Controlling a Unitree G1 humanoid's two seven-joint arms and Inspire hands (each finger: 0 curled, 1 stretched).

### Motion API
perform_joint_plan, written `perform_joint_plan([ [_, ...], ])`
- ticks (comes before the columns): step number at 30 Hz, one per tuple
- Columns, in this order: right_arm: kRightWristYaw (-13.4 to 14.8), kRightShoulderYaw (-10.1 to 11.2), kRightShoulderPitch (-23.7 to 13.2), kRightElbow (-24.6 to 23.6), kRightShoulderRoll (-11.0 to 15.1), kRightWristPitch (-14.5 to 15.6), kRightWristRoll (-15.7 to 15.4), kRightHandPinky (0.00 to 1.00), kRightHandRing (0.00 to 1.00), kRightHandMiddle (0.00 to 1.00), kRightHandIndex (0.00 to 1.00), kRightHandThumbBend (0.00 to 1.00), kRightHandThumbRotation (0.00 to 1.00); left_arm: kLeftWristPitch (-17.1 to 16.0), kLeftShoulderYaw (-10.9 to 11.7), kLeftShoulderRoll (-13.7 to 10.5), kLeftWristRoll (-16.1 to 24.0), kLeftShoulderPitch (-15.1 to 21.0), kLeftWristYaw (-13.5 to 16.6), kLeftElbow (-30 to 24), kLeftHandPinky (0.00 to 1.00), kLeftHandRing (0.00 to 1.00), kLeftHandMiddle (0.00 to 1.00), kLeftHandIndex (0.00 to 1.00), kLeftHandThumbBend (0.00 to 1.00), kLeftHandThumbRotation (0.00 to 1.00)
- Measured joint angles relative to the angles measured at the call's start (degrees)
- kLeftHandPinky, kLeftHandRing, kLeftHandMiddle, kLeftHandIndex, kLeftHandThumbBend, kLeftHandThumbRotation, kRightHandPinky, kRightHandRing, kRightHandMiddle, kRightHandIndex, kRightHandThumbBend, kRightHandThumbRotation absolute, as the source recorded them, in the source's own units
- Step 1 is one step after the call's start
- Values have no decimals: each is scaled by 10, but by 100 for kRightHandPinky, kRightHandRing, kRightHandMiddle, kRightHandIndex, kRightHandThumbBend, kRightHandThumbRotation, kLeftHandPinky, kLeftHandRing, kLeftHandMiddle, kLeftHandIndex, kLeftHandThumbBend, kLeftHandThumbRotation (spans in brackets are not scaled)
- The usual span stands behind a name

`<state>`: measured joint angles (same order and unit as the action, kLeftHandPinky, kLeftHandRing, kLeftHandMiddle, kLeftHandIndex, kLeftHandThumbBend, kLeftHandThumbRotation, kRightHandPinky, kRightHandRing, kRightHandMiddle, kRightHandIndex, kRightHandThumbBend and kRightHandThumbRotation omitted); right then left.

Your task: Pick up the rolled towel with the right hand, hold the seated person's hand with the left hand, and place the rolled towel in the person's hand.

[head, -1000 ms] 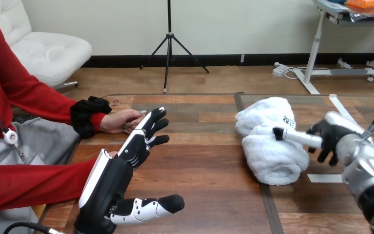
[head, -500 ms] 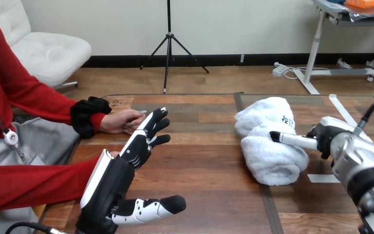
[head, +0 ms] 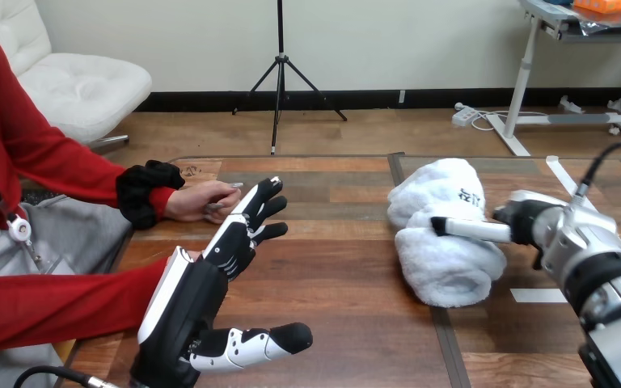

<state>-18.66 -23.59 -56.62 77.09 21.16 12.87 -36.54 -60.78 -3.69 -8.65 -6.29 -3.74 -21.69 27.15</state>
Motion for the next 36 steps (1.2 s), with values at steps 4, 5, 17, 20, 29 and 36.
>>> perform_joint_plan([
  [4,-12,-4,-11,7,-6,-7,0,100,100,100,100,93,100,0,0,2,0,1,-1,0,84,92,96,94,100,53],
  [5,-13,-5,-12,8,-7,-8,0,100,100,100,100,93,100,0,0,2,0,1,-1,0,84,92,96,94,100,53],
  [17,-24,-10,-25,10,-10,-17,-1,100,100,100,97,91,100,0,-1,3,-1,3,-6,0,84,92,95,94,100,52],
  [20,-25,-11,-28,11,-10,-14,0,100,100,100,96,90,100,0,-1,2,-3,3,-9,0,84,92,95,94,100,52],
  [29,-26,-12,-32,19,-11,-5,-1,100,100,100,97,88,100,0,-1,2,-17,-1,-14,0,84,92,95,94,100,51],
  [36,-33,-17,-32,22,-13,-3,-3,100,100,100,98,88,100,0,1,2,-22,-6,-15,0,83,92,95,94,100,51],
])
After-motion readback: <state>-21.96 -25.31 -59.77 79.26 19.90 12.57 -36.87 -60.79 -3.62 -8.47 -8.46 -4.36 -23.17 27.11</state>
